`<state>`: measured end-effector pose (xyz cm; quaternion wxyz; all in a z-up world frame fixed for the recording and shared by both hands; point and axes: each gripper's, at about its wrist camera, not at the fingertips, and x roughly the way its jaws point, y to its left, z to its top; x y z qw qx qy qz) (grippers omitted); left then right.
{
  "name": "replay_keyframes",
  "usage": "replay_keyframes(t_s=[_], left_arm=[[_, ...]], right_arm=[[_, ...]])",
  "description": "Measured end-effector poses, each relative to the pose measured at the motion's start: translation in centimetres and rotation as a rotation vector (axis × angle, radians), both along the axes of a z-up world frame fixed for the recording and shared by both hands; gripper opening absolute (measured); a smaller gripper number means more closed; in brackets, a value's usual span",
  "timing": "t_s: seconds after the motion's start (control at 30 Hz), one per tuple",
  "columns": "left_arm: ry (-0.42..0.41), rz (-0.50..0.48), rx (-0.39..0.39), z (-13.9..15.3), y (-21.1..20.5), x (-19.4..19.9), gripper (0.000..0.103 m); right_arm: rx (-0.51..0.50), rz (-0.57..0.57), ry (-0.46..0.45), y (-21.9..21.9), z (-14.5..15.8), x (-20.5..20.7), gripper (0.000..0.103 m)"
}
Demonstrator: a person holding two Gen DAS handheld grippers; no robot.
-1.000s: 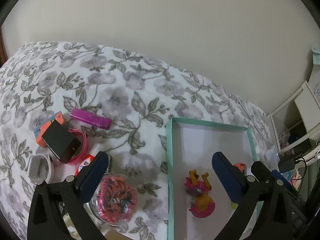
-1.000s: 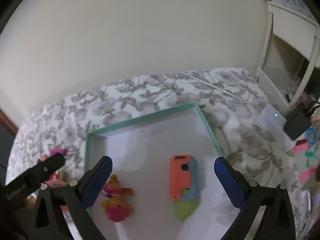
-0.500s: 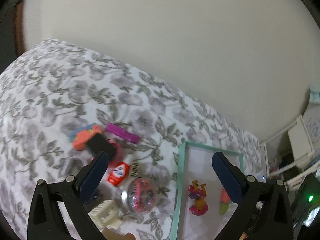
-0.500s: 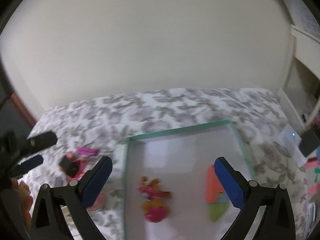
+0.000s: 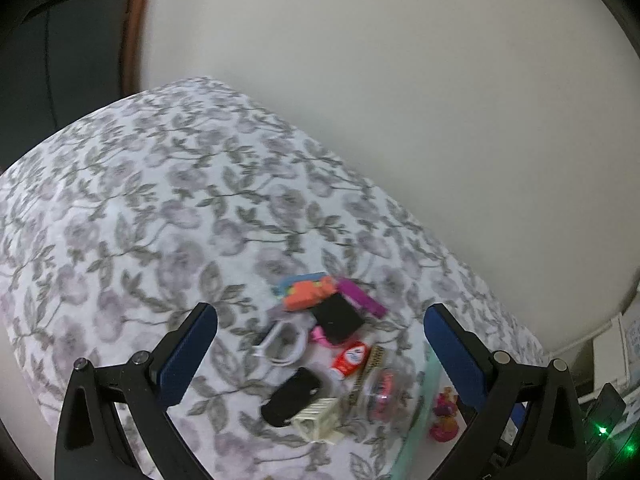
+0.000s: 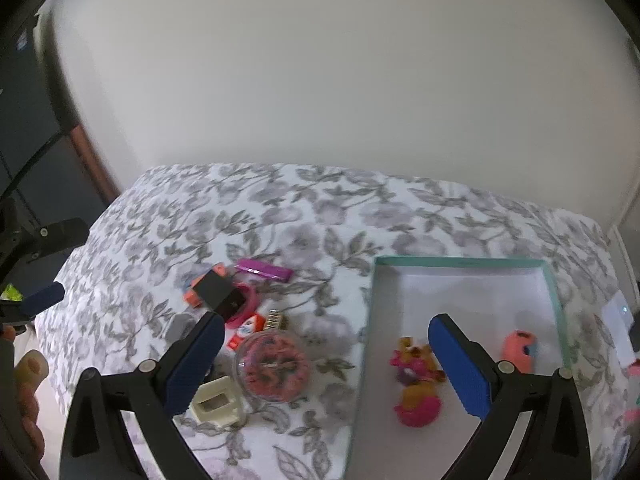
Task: Organize rigid objects
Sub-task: 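Withdraw both open tools from the tray back toward the remaining items, then grasp the white watch with the left tool while the right tool grasps the bead jar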
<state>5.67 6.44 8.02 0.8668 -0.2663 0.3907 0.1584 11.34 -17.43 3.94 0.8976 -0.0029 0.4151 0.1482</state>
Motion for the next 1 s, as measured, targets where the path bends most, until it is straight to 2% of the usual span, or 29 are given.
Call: replay_keyframes(t_s=[0.2, 0.4, 0.47, 0.63, 0.8, 1.0], left_arm=[[0.041, 0.007, 0.043, -1.5, 0.7, -0.8, 0.103], [0.141, -0.045, 0.009, -5.7, 0.8, 0.0, 0.103], [0.195, -0.048, -0.012, -7.5, 1.0, 0.4, 0.103], [0.245, -0.046, -0.079, -10.0, 1.8, 0.8, 0.103], [0.275, -0.015, -0.094, -11.8, 2.9, 1.3, 0.103], [0.281, -0.02, -0.061, -12.9, 3.3, 2.4, 0.101]], right_arm=[[0.053, 0.035, 0.059, 1.4, -1.5, -0.1, 0.103], [0.1, 0.061, 0.114, 2.1, -3.6, 0.3, 0.102], [0.11, 0.062, 0.132, 2.2, -4.3, 0.5, 0.097], [0.124, 0.06, 0.186, 2.6, -6.3, 0.9, 0.091], [0.159, 0.057, 0.221, 2.8, -7.5, 1.2, 0.087], [0.176, 0.048, 0.266, 3.1, -9.2, 1.4, 0.084]])
